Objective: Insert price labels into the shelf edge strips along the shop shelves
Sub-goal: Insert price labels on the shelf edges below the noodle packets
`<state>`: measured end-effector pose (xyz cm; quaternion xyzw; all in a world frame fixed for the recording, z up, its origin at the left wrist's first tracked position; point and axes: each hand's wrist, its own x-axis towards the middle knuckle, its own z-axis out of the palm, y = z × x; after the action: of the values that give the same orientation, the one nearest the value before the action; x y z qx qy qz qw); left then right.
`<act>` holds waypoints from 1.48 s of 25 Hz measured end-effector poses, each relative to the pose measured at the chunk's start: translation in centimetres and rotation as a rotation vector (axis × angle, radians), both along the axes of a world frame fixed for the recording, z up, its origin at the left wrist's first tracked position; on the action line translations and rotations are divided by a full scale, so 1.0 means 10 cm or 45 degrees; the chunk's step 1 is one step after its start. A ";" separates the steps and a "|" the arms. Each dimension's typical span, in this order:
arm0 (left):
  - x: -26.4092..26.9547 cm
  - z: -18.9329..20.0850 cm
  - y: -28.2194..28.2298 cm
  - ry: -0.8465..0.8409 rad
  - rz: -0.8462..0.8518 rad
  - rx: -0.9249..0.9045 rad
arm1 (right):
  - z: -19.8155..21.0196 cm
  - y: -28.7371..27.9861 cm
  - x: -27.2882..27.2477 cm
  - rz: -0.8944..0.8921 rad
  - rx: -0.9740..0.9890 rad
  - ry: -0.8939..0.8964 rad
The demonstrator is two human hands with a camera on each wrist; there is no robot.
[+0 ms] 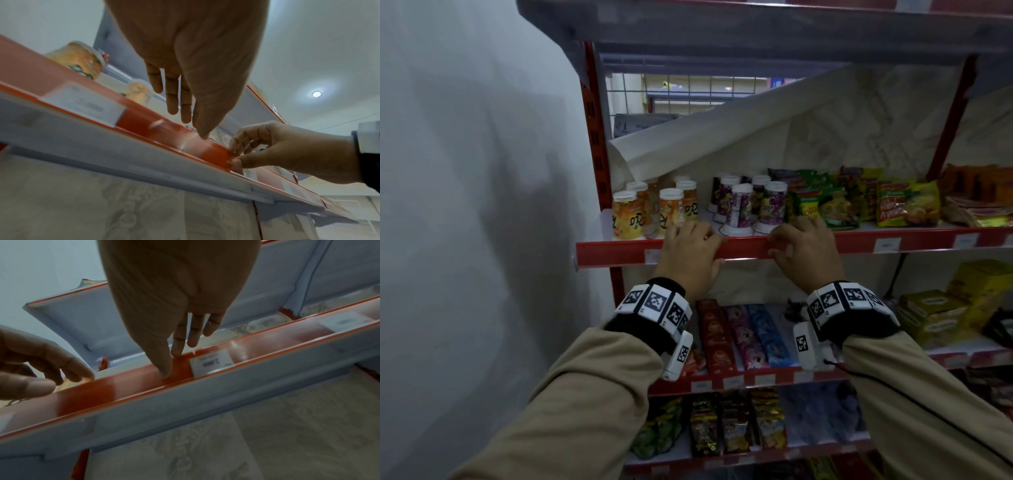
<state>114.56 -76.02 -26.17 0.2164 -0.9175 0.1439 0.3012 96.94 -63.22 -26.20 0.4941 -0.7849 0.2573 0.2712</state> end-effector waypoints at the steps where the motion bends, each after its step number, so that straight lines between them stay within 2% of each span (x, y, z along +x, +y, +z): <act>1: -0.12 0.00 0.06 -0.023 -0.030 0.007 | 0.00 0.05 -0.09 0.010 -0.001 -0.002; 8: -0.78 -0.06 0.47 -0.049 -0.085 0.007 | -0.01 0.19 -0.57 0.169 0.065 0.024; 14: -0.94 -0.10 0.59 0.111 0.003 0.048 | -0.04 0.23 -0.66 0.325 0.071 0.125; 18: -0.91 -0.10 0.60 0.163 0.031 0.085 | -0.02 0.20 -0.56 0.316 0.068 0.169; 19: -1.02 -0.17 0.65 0.198 0.096 0.097 | -0.06 0.16 -0.70 0.380 0.104 0.123; 23: -0.99 -0.19 0.63 0.311 -0.022 0.167 | 0.05 0.12 -0.71 0.468 0.135 -0.085; 26: -1.02 -0.17 0.61 0.402 -0.101 0.255 | 0.14 0.15 -0.78 0.624 -0.072 -0.402; 29: -1.05 -0.21 0.59 0.499 -0.132 0.319 | 0.13 0.17 -0.78 0.677 -0.349 -0.722; 33: -1.09 -0.22 0.57 0.578 -0.117 0.383 | 0.07 0.17 -0.68 0.870 -0.453 -1.121; 35: -1.12 -0.22 0.55 0.612 -0.106 0.384 | 0.03 0.17 -0.64 0.910 -0.431 -1.176; 37: -1.14 -0.22 0.54 0.613 -0.085 0.341 | 0.01 0.16 -0.64 0.869 -0.369 -1.052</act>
<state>103.15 -70.64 -28.38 0.2519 -0.8370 -0.0442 0.4837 90.53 -61.62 -26.12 0.5361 -0.5779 0.6083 -0.0927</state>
